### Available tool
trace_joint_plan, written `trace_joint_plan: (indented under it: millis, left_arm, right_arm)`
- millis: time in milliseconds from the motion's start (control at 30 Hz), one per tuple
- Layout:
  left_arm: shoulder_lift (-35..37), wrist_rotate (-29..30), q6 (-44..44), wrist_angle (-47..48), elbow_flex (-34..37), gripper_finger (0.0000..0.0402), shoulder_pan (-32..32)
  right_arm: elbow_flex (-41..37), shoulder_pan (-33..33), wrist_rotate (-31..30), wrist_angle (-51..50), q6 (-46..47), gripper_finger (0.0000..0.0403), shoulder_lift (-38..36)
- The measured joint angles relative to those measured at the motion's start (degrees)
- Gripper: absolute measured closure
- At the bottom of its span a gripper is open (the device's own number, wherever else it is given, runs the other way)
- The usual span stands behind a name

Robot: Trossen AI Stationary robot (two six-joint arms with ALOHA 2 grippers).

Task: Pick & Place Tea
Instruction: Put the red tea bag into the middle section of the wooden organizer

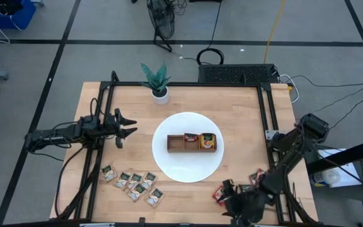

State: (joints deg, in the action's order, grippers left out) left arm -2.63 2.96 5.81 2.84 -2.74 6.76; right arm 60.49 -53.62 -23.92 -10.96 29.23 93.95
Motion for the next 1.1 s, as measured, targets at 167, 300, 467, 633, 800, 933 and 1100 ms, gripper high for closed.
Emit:
trace_joint_plan:
  millis: [167, 300, 467, 633, 800, 933, 1100]
  left_arm:
    - [0.02, -0.03, -0.01, -0.03, 0.0, 0.0245, 0.0]
    - [0.02, 0.0, 0.0, -0.07, 0.0, 0.0245, 0.0]
    - [0.0, 0.0, -0.01, 0.03, 0.0, 0.0245, 0.0]
    - [0.02, 0.0, -0.01, -0.01, 0.0, 0.0245, -0.02]
    - [0.0, 0.0, -0.01, 0.01, 0.0, 0.0245, 0.0]
    - [0.02, 0.0, -0.01, 0.01, 0.0, 0.0245, -0.02]
    - [0.0, 0.0, -0.01, -0.01, 0.0, 0.0245, -0.02]
  right_arm:
    - [4.36, -2.49, 1.82, -9.76, 8.6, 0.0196, 5.18]
    - [7.52, -2.9, 6.37, -19.26, 13.91, 0.0211, 9.88]
    - [9.0, -2.17, 7.68, -24.49, 15.26, 0.0224, 13.82]
    - [9.27, -1.12, 11.17, -23.63, 16.12, 0.0235, 15.18]
    - [9.25, -1.15, 11.32, -24.42, 16.73, 0.0254, 15.39]
    - [9.25, -1.14, 11.7, -25.8, 16.69, 0.0296, 15.38]
    - [8.99, -1.33, 15.27, -25.38, 16.24, 0.0385, 14.04]
